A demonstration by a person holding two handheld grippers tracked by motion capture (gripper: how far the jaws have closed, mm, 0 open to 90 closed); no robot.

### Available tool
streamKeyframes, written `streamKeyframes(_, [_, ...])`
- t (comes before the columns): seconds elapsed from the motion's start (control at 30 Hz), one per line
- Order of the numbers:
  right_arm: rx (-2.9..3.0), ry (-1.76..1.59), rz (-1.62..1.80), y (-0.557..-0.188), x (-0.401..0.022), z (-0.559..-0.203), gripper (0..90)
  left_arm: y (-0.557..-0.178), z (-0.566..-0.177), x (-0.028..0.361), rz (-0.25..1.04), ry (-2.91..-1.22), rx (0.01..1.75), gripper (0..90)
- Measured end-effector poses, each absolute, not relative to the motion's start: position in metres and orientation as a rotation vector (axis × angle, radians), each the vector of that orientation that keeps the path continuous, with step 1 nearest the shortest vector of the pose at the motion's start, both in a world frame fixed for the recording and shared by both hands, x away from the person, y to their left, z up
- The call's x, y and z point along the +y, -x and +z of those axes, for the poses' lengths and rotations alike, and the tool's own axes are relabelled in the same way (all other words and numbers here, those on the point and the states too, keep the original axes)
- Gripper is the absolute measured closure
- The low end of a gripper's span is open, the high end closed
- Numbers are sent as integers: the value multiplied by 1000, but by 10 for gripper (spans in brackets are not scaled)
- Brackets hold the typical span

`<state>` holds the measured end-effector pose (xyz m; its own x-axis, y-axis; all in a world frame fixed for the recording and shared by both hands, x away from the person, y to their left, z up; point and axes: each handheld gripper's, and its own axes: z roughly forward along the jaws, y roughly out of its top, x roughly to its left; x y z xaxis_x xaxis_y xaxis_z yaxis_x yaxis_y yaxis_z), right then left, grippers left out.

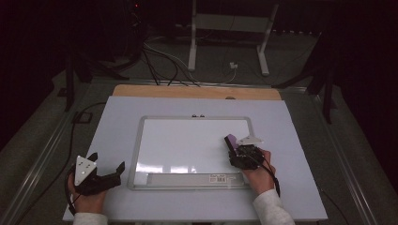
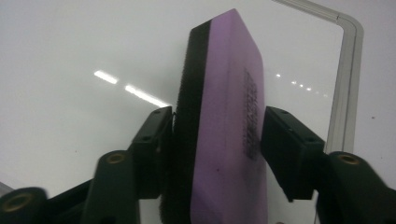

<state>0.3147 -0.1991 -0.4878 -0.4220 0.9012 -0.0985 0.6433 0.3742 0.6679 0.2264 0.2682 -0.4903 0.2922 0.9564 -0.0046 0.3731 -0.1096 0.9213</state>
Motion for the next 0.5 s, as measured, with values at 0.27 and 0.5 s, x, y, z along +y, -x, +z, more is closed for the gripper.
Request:
streamKeyframes(0.27, [2163, -1305, 767, -312, -197, -482, 616, -226, -490, 268, 812, -1657, 1232, 6])
streamKeyframes(0.5, [2133, -1327, 782, -310, -201, -479, 632, -226, -490, 268, 812, -1657, 1232, 6])
